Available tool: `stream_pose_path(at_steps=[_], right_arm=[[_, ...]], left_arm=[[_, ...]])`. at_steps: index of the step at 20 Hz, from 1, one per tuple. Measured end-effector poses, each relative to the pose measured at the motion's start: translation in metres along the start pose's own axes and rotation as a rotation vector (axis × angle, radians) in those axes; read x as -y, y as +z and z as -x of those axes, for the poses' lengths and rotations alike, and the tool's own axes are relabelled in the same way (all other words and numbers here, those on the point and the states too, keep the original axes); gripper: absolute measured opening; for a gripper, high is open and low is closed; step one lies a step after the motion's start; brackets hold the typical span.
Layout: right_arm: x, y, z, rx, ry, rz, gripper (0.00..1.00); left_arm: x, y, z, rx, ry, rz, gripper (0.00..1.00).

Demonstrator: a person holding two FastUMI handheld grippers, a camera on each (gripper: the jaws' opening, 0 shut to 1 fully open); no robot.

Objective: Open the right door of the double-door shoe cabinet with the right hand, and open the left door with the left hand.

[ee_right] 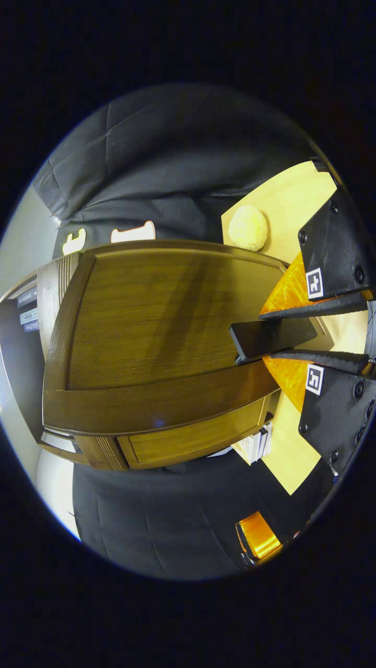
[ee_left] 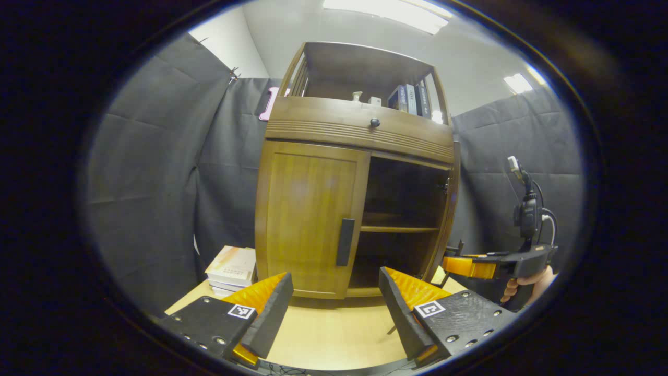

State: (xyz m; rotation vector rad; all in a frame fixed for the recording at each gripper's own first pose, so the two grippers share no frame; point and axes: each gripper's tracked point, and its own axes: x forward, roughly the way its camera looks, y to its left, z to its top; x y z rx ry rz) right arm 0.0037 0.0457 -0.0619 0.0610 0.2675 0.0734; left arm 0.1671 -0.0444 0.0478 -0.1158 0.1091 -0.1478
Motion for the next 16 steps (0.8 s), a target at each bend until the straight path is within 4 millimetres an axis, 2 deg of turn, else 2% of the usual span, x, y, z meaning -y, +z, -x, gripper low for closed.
stream_pose_path(at_steps=[2,4,5,6,8,11,14,15,16], right_arm=[[0.017,-0.012,0.012,-0.023,0.009,-0.020,0.29],[0.033,-0.015,0.020,-0.030,0.023,-0.039,0.29],[0.042,-0.013,0.024,-0.027,0.027,-0.033,0.31],[0.049,-0.011,0.028,-0.016,0.029,-0.021,0.28],[0.070,0.000,0.034,0.031,0.023,-0.005,0.28],[0.102,0.007,0.046,0.067,0.001,0.005,0.16],[0.122,0.011,0.052,0.084,0.006,0.010,0.16],[0.129,0.017,0.056,0.092,0.003,0.013,0.16],[0.134,0.013,0.057,0.096,0.000,0.014,0.16]], left_arm=[[0.000,0.005,-0.003,-0.001,0.008,-0.014,0.96],[0.001,0.008,-0.003,0.001,0.013,-0.027,0.96],[0.001,0.007,0.000,0.000,0.016,-0.031,0.96],[0.001,0.007,0.001,-0.003,0.019,-0.033,0.96],[0.000,0.002,-0.001,-0.007,0.024,-0.033,0.96],[0.002,0.004,-0.007,-0.013,0.024,-0.035,0.96],[0.004,0.005,-0.007,-0.014,0.022,-0.048,0.96],[0.006,0.005,-0.005,-0.013,0.021,-0.052,0.96],[0.008,0.004,-0.004,-0.012,0.020,-0.054,0.96]])
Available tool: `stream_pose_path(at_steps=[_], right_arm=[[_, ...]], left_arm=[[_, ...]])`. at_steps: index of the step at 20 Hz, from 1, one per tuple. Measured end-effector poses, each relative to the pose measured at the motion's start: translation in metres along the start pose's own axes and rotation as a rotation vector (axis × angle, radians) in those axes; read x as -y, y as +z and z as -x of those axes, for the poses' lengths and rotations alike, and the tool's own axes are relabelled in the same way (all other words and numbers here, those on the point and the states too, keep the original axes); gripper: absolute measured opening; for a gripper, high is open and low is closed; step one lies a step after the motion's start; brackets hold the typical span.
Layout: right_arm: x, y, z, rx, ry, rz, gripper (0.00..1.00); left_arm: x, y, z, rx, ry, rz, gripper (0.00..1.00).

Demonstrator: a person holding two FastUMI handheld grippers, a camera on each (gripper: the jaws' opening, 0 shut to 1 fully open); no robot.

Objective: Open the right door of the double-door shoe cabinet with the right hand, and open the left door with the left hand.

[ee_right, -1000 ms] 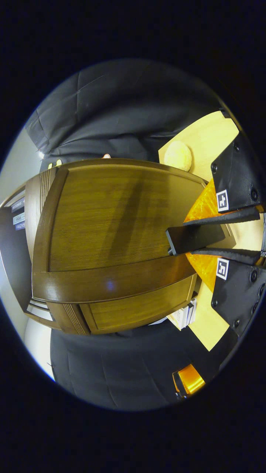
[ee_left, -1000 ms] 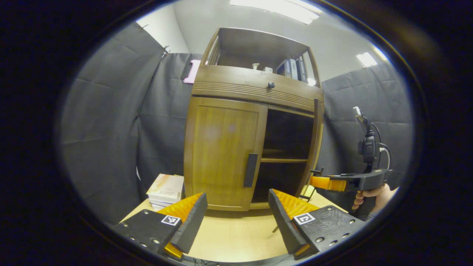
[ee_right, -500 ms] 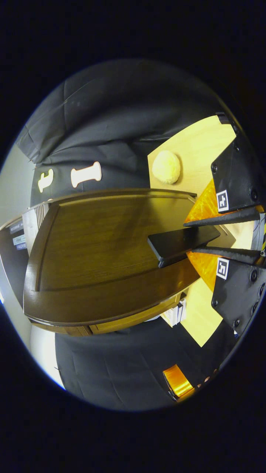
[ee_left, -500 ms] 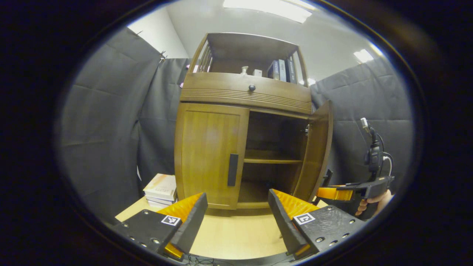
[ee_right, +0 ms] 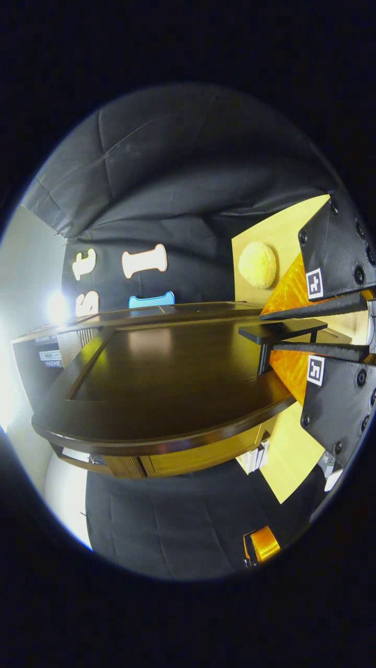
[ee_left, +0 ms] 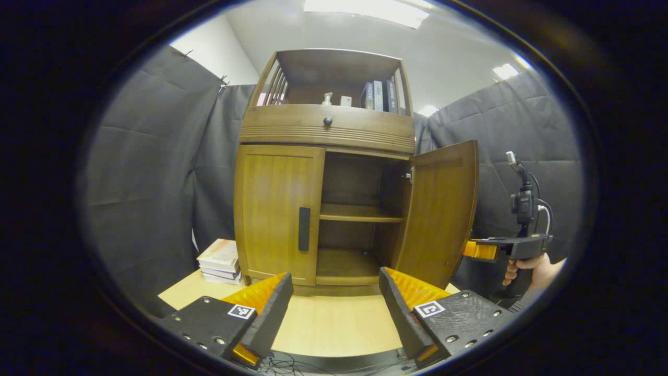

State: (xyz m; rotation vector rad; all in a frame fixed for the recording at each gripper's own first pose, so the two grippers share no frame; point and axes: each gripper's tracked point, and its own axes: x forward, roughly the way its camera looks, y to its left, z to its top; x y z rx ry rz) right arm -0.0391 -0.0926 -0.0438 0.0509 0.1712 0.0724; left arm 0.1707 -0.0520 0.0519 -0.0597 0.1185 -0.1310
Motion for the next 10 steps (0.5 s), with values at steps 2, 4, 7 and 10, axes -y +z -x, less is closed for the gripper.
stream_pose_path(at_steps=[2,4,7,10], right_arm=[[0.009,0.001,0.004,0.011,-0.003,-0.005,0.25],[0.016,0.002,0.007,0.021,-0.006,-0.003,0.25],[0.020,0.003,0.011,0.028,0.013,-0.010,0.25],[0.019,0.002,0.017,0.036,0.022,0.003,0.25]], left_arm=[[0.001,0.000,0.001,0.005,0.001,-0.004,0.96],[0.002,0.001,0.002,0.009,0.002,-0.011,0.96],[0.003,0.001,0.002,0.013,0.003,-0.017,0.96],[0.004,0.000,0.002,0.006,0.008,-0.017,0.96]])
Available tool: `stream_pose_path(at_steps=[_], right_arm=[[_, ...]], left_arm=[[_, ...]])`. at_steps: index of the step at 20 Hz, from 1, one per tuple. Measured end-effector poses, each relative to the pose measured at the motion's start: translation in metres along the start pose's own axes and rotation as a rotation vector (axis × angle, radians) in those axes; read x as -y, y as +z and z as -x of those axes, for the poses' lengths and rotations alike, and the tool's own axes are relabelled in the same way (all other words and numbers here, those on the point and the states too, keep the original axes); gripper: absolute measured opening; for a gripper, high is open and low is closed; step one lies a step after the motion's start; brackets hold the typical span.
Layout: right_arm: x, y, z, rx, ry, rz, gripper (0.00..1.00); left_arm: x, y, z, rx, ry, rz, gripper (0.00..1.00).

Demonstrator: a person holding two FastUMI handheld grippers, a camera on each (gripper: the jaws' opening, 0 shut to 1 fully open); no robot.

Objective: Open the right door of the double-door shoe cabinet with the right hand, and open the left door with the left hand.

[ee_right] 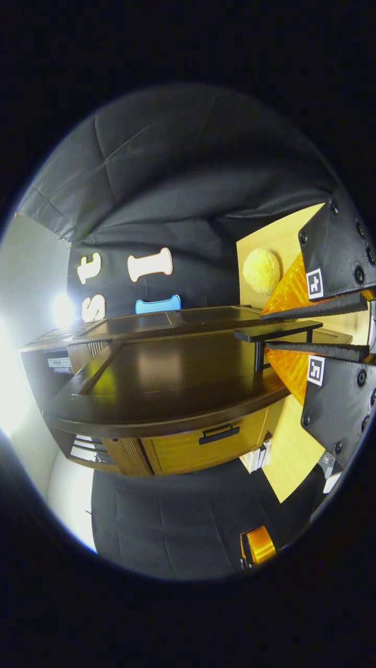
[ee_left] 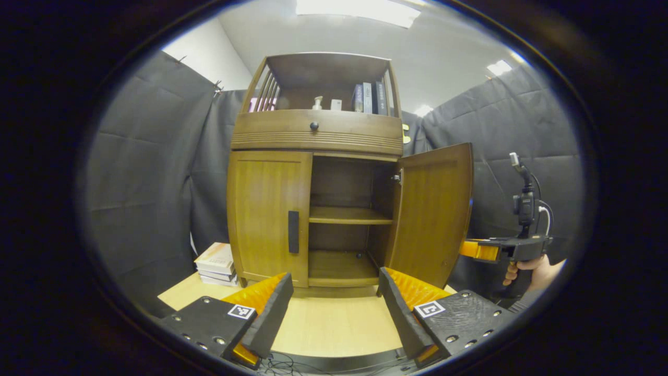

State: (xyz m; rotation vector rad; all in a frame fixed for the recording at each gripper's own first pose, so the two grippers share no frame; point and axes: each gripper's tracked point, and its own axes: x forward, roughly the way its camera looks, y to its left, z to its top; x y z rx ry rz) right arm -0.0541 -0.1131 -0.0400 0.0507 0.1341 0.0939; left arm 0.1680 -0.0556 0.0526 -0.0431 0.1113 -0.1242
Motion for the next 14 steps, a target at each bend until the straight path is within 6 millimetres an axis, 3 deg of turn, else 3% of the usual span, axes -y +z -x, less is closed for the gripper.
stream_pose_path(at_steps=[7,13,14], right_arm=[[-0.006,0.009,0.021,0.038,-0.003,0.044,0.25],[-0.014,0.006,0.059,0.064,-0.044,0.066,0.25],[-0.019,0.007,0.062,0.067,-0.050,0.058,0.16]], left_arm=[[-0.001,0.003,-0.002,-0.016,-0.002,0.002,0.96],[-0.001,0.003,-0.007,-0.042,-0.019,0.005,0.96],[-0.001,0.003,-0.006,-0.045,-0.021,0.006,0.96]])
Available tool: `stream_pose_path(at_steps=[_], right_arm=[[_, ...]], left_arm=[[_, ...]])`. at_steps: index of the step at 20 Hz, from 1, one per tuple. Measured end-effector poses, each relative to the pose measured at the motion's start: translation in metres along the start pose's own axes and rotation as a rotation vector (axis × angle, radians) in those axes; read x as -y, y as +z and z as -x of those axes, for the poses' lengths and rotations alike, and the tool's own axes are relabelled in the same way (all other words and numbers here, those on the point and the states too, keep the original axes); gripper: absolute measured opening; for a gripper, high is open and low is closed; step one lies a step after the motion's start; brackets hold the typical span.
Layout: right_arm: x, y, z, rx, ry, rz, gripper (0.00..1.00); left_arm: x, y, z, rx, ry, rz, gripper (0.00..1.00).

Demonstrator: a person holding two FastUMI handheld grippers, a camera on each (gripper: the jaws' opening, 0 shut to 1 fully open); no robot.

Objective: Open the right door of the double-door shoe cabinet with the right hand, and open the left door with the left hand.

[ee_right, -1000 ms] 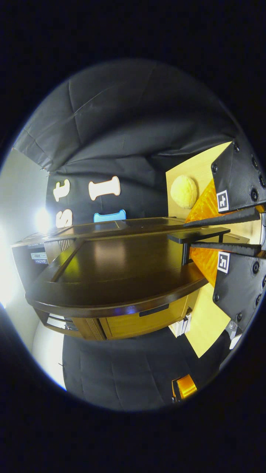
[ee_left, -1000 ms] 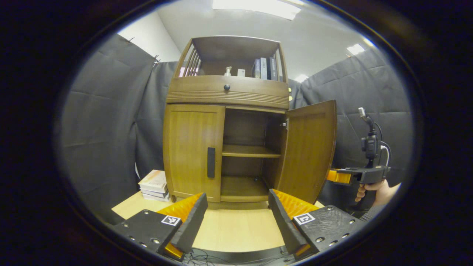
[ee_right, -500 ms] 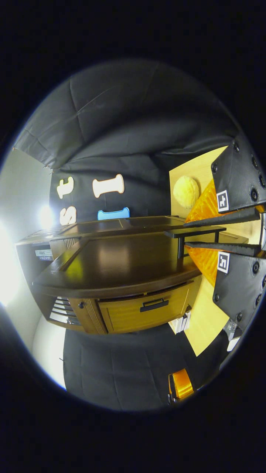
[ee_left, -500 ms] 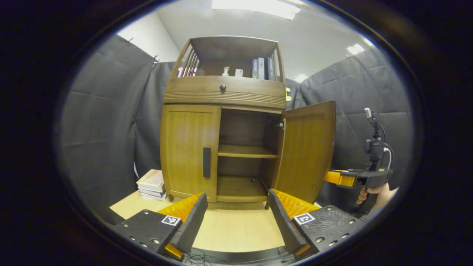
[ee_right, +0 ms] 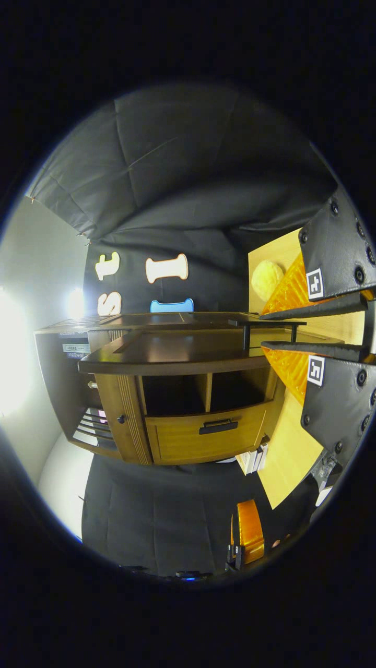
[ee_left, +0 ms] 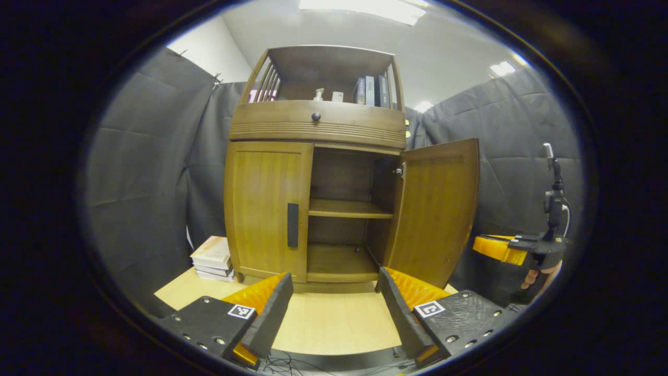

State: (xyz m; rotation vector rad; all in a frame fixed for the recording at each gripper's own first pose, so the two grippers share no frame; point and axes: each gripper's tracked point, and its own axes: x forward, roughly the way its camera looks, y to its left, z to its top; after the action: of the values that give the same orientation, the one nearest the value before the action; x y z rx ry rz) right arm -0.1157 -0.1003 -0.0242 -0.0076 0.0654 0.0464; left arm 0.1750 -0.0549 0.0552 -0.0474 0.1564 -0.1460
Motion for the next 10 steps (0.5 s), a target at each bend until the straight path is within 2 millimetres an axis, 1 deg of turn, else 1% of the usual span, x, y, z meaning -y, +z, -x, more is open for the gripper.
stream_pose_path(at_steps=[1,2,3,4,5,6,7,8,10], right_arm=[[-0.001,0.004,0.005,0.004,-0.018,-0.003,0.25],[0.003,0.012,-0.001,0.031,-0.052,-0.020,0.25],[-0.004,0.014,-0.004,0.042,-0.056,-0.037,0.05],[-0.009,0.011,0.005,0.022,-0.058,-0.048,0.06],[-0.016,0.010,0.006,0.011,-0.059,-0.065,0.00],[-0.028,0.009,0.004,0.009,-0.056,-0.087,0.02],[-0.037,0.009,0.002,0.009,-0.057,-0.091,0.10],[-0.041,0.008,0.000,0.007,-0.070,-0.078,0.02],[-0.051,0.009,-0.003,0.013,-0.100,-0.069,0.01]], left_arm=[[0.000,0.001,-0.001,-0.002,-0.004,0.001,0.96],[0.000,0.001,-0.002,-0.003,-0.009,0.003,0.96],[-0.001,0.000,-0.002,-0.003,-0.014,0.004,0.96],[-0.001,-0.001,-0.002,-0.004,-0.018,0.004,0.96],[-0.002,-0.001,-0.003,-0.006,-0.021,0.004,0.96],[-0.003,0.000,-0.004,-0.009,-0.025,0.005,0.96],[-0.003,0.001,-0.004,-0.012,-0.029,0.006,0.96],[-0.005,0.002,-0.005,-0.018,-0.031,0.006,0.96],[-0.006,0.005,-0.007,-0.025,-0.032,0.008,0.96]])
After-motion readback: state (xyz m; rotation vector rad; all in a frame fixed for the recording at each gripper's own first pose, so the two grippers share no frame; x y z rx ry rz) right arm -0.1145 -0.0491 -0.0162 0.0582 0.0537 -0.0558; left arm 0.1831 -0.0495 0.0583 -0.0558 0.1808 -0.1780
